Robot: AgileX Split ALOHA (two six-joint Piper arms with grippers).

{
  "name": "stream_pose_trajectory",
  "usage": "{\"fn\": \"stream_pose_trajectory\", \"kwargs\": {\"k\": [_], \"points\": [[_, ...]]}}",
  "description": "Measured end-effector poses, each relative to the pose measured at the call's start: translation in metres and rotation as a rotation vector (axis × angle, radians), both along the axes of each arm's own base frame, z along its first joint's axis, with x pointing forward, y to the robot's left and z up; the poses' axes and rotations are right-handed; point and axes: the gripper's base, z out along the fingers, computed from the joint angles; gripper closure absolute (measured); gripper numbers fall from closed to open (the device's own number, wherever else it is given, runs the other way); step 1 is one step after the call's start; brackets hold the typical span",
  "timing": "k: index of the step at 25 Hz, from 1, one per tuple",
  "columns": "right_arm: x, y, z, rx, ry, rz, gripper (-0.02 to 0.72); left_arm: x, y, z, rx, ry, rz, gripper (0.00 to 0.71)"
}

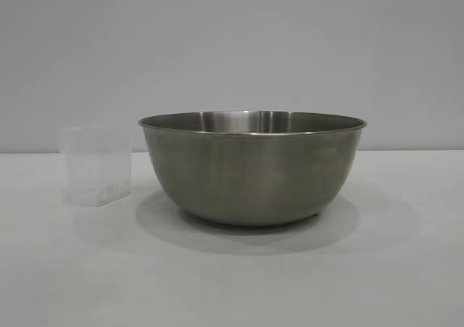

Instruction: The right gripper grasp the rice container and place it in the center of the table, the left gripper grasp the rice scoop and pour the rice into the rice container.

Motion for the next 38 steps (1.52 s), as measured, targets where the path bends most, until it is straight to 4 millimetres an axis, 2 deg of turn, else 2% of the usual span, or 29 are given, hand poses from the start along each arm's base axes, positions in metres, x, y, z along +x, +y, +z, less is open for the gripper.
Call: {"fn": "stream_pose_trajectory", "kwargs": {"k": [4,11,15,38], "points": [[-0.0065,-0.0023,-0.0002,0.017,-0.044,-0.022,0.455,-0.0027,0.0005,-0.0001,-0.004,-0.019,0.015,0.492],[-0.0088,-0.0017,-0.0006,0.012,-0.053,-0.197,0.455,-0.0055,-0.0007,-0.0002,-0.004,-0.042,0.220,0.492],[-0.0090,-0.0011,-0.0006,0.010,-0.053,-0.260,0.455,-0.0055,-0.0011,-0.0002,-0.003,-0.042,0.272,0.492],[-0.0091,-0.0009,-0.0006,0.009,-0.053,-0.287,0.455,-0.0055,-0.0011,-0.0002,-0.003,-0.042,0.273,0.492]]}}
